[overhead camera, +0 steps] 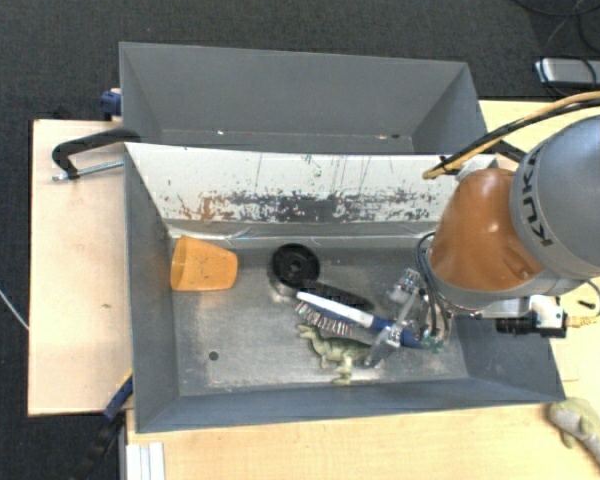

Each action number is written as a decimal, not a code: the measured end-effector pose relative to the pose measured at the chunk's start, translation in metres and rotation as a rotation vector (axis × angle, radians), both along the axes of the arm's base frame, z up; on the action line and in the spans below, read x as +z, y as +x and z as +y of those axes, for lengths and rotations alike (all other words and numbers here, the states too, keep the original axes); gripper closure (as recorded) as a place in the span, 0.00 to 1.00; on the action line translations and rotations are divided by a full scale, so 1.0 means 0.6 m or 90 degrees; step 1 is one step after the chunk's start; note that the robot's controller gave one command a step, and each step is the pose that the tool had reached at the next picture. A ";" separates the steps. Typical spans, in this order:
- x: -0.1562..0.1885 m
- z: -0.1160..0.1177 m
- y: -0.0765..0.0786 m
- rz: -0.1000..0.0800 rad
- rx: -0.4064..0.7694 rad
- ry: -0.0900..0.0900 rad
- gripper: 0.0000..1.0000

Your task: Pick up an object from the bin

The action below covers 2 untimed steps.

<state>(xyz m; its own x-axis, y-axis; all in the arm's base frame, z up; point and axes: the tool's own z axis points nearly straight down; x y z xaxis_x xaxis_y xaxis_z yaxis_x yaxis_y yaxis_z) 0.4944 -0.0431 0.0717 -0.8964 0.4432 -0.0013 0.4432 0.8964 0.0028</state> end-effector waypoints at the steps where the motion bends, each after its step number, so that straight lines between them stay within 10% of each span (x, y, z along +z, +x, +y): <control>1: 0.002 0.002 0.001 0.000 0.001 0.000 0.00; 2: 0.002 0.001 0.003 -0.002 0.001 -0.001 1.00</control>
Offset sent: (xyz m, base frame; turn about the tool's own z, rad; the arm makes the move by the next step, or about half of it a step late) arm 0.0000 0.0000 0.0000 0.0000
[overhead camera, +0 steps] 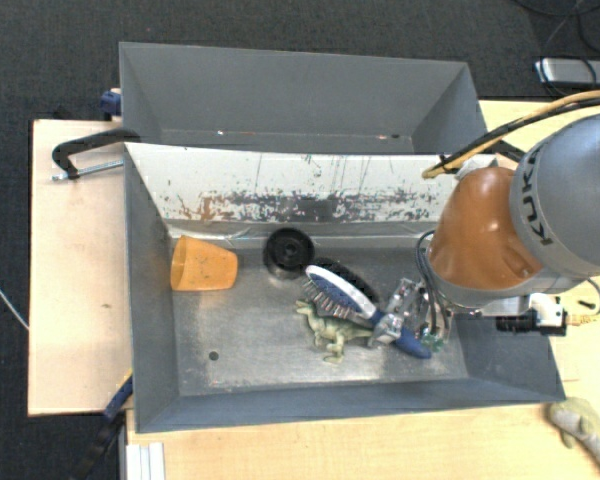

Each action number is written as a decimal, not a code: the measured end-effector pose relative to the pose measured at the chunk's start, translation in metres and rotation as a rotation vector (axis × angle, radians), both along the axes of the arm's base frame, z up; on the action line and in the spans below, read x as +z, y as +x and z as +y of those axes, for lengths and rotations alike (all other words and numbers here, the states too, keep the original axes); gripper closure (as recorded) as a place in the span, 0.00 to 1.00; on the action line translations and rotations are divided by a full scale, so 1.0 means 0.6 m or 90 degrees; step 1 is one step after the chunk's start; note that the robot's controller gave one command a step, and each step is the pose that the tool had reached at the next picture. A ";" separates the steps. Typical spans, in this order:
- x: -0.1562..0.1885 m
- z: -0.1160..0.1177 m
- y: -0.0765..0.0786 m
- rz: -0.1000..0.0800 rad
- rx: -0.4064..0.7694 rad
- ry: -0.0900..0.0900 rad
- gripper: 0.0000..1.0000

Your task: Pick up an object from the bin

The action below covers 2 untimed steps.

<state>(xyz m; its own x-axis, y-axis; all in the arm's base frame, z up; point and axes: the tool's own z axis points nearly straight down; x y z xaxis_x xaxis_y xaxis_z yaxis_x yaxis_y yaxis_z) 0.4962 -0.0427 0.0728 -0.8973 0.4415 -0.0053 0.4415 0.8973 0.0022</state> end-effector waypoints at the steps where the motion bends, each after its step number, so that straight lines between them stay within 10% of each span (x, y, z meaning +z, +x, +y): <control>1: 0.146 0.001 0.004 -0.003 0.001 0.000 1.00; 2: 0.155 0.002 0.005 0.001 0.002 0.000 1.00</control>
Offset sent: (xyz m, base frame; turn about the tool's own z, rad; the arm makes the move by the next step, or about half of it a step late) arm 0.0002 0.0000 0.0835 0.0000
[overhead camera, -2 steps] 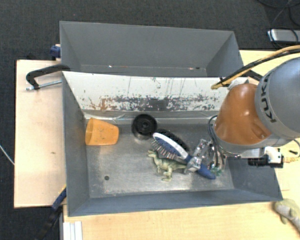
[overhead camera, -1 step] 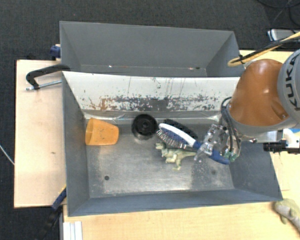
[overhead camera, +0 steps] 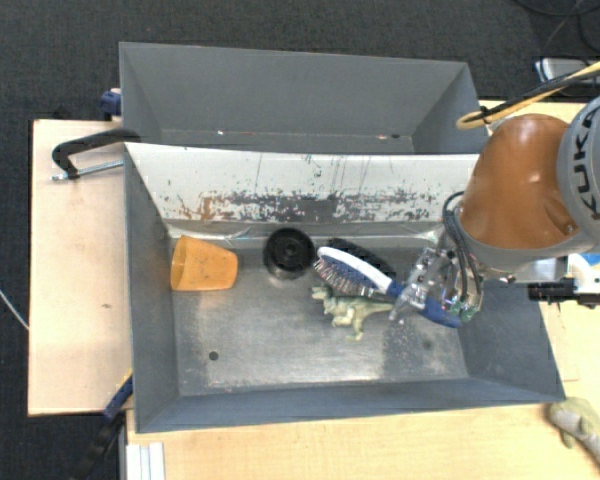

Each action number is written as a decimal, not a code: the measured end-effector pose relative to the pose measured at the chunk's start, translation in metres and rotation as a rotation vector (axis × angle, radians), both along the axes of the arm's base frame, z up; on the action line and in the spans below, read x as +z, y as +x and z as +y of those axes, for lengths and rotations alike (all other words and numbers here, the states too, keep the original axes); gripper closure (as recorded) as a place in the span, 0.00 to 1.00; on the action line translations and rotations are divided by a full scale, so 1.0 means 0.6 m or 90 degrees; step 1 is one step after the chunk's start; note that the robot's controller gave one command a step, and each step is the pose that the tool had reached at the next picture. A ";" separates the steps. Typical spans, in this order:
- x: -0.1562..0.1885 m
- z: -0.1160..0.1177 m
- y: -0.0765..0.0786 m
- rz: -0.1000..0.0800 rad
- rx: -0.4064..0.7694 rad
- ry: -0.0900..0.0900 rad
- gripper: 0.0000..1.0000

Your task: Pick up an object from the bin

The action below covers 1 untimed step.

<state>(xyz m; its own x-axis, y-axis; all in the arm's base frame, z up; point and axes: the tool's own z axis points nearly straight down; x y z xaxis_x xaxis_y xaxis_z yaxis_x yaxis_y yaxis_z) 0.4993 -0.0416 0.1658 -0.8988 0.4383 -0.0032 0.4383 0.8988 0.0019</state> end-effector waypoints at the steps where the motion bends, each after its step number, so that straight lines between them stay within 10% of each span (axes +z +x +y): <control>1: 0.057 0.001 0.002 -0.002 0.001 0.000 1.00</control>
Offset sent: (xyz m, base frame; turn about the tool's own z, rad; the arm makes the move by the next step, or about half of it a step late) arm 0.0002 0.0001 0.0322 0.0000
